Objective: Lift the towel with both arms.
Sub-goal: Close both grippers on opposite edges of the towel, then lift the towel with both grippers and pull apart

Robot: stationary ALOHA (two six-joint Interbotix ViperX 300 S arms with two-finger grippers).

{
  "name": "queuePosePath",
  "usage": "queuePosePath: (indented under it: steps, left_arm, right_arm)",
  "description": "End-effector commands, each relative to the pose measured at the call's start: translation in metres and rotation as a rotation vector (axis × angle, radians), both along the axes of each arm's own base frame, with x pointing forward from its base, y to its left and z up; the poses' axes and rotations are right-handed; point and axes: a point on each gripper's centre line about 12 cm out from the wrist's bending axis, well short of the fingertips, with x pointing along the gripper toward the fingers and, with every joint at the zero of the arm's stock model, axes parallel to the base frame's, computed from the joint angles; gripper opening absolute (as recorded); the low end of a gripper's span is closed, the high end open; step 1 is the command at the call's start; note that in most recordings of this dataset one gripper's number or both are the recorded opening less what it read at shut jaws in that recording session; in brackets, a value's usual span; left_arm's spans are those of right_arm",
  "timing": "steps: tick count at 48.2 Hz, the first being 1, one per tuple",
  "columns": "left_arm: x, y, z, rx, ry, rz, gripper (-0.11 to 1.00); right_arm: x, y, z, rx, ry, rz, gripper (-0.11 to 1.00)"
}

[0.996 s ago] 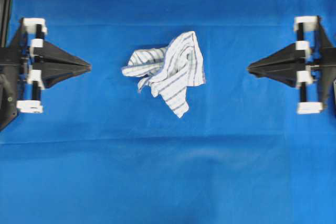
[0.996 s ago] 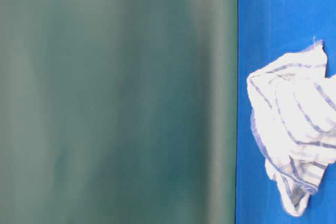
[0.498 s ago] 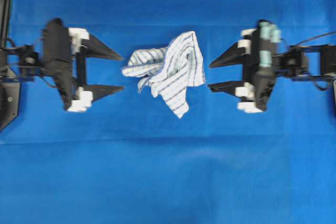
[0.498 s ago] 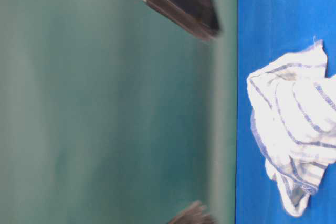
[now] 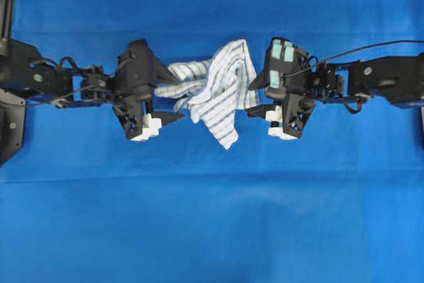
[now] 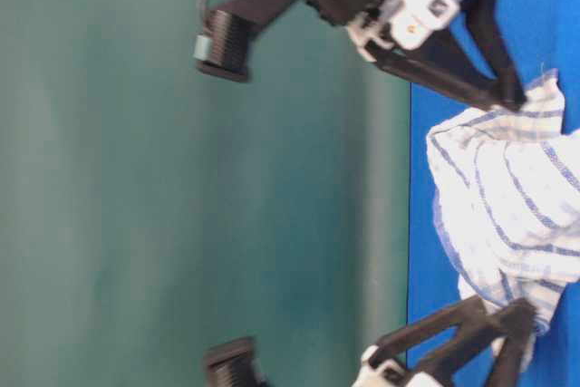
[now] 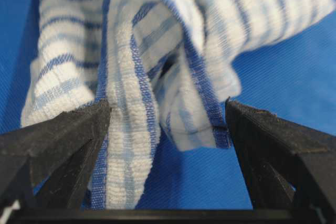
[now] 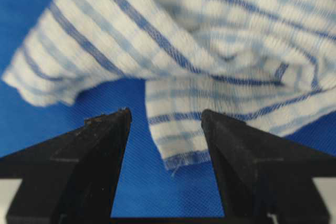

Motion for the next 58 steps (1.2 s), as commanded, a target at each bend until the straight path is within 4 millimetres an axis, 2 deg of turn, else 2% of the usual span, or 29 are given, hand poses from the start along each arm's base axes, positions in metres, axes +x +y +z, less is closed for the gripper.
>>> queuePosePath:
  steps: [1, 10, 14, 16, 21, 25, 29, 31, 38, 44, 54, 58]
  left_arm:
    - [0.007, 0.005, -0.001, 0.004, -0.015, 0.012, 0.91]
    - [0.009, 0.010, -0.011, 0.002, 0.002, 0.025, 0.89]
    - [0.009, 0.010, -0.013, 0.001, 0.011, 0.025, 0.84]
    - [0.009, 0.010, -0.013, -0.001, 0.014, 0.025, 0.80]
    - [0.008, 0.010, -0.014, -0.002, 0.021, 0.025, 0.56]
    - [0.007, 0.009, -0.014, -0.006, 0.032, 0.027, 0.31]
    - [0.006, 0.009, -0.015, -0.009, 0.041, 0.027, 0.10]
    - [0.006, 0.009, -0.014, -0.009, 0.042, 0.027, 0.05]
    - [0.008, 0.009, 0.000, -0.012, 0.025, 0.029, 0.05]
    - [0.008, 0.009, 0.027, -0.034, -0.011, 0.043, 0.05]
    - [-0.001, 0.007, 0.085, -0.070, -0.077, 0.060, 0.04]
    - [-0.006, 0.006, 0.107, -0.073, -0.108, 0.060, 0.05]
  right_arm:
    - [0.009, -0.003, 0.003, -0.002, -0.021, -0.007, 0.61]
    - [0.015, -0.011, -0.015, 0.004, 0.016, -0.025, 0.61]
    - [0.017, -0.015, -0.019, 0.005, 0.026, -0.033, 0.61]
    - [0.018, -0.015, -0.019, 0.004, 0.024, -0.035, 0.60]
    - [0.019, -0.018, -0.018, 0.005, 0.019, -0.042, 0.56]
    - [0.019, -0.019, -0.018, 0.004, 0.021, -0.044, 0.41]
    - [0.018, -0.018, -0.018, 0.007, 0.022, -0.045, 0.15]
    - [0.018, -0.018, -0.017, 0.009, 0.022, -0.047, 0.04]
    - [0.017, -0.018, -0.007, 0.008, 0.003, -0.049, 0.02]
    - [0.015, -0.015, 0.014, 0.007, -0.020, -0.043, 0.02]
    - [0.009, -0.011, 0.066, 0.000, -0.077, -0.034, 0.02]
    - [0.004, -0.010, 0.095, -0.007, -0.115, -0.032, 0.02]
